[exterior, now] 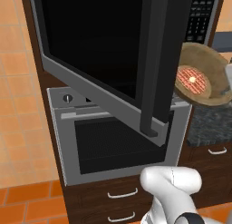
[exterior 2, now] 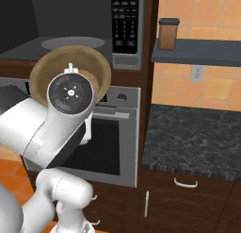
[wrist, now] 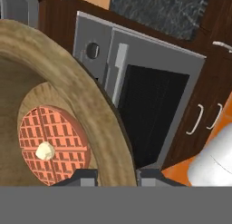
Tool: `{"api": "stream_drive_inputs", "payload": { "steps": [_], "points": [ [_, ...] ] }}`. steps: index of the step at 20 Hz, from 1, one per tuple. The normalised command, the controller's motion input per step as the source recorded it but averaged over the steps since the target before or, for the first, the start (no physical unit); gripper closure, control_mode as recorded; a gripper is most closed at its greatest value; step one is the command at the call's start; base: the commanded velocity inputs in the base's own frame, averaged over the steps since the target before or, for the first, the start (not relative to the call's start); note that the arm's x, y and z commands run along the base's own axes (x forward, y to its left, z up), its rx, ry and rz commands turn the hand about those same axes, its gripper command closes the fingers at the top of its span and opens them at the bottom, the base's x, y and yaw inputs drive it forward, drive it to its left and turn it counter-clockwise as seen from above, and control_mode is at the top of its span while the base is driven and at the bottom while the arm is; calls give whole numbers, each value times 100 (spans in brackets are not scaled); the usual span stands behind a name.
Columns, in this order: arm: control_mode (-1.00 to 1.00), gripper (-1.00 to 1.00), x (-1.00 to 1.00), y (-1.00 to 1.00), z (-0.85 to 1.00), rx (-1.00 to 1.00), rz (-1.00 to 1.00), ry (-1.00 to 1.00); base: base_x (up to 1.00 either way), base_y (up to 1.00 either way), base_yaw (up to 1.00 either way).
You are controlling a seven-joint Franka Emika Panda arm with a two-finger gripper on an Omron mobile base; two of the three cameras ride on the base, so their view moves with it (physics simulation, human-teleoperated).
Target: Open the microwave, place the bowl with waffle inside the microwave, then close the microwave door and turn it on.
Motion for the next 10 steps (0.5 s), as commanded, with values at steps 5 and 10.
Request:
{"api": "stream_drive_inputs", "payload": {
  "steps": [5,10],
  "points": [
    [-100,100,43,100,82,0,6,-6,0,0,0],
    [-100,100,52,100,26,0,4,-2,0,0,0]
  ]
}}
